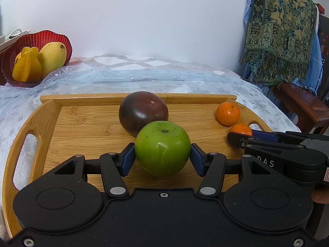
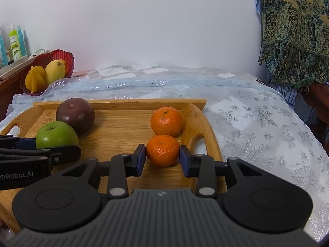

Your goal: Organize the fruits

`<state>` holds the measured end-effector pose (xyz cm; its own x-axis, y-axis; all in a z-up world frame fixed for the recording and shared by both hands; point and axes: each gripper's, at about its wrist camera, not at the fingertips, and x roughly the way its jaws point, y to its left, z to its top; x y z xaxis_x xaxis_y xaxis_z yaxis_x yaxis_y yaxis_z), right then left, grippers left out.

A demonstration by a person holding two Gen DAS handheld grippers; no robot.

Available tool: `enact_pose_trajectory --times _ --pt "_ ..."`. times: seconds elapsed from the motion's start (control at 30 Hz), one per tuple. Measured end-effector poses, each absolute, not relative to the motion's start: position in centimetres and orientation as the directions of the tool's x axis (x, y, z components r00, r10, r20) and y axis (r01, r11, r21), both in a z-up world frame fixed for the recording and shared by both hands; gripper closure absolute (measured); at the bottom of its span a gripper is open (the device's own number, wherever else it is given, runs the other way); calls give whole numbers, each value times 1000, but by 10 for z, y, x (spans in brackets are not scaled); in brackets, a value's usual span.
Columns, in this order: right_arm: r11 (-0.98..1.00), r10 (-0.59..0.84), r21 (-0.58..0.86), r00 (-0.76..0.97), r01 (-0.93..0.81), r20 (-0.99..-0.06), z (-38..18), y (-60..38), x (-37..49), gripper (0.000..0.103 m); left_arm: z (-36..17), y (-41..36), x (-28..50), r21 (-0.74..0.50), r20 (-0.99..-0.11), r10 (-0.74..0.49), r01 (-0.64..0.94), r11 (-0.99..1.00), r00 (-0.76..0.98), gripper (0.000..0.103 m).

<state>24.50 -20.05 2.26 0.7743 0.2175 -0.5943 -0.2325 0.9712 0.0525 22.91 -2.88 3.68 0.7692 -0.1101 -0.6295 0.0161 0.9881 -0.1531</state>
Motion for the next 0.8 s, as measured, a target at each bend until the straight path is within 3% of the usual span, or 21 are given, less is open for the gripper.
enact_pose_trajectory --times 0.2,0.63,0.8 --pt "971 217 52 774 -232 -594 23 -201 245 56 37 -29 229 -153 -630 -110 15 988 769 48" --pt "970 221 53 772 -237 -596 22 -198 244 56 35 -31 229 -151 -637 -117 25 988 762 48" --pt "970 221 46 782 -240 -583 25 -198 242 44 35 -30 228 -132 -634 -104 26 991 767 41"
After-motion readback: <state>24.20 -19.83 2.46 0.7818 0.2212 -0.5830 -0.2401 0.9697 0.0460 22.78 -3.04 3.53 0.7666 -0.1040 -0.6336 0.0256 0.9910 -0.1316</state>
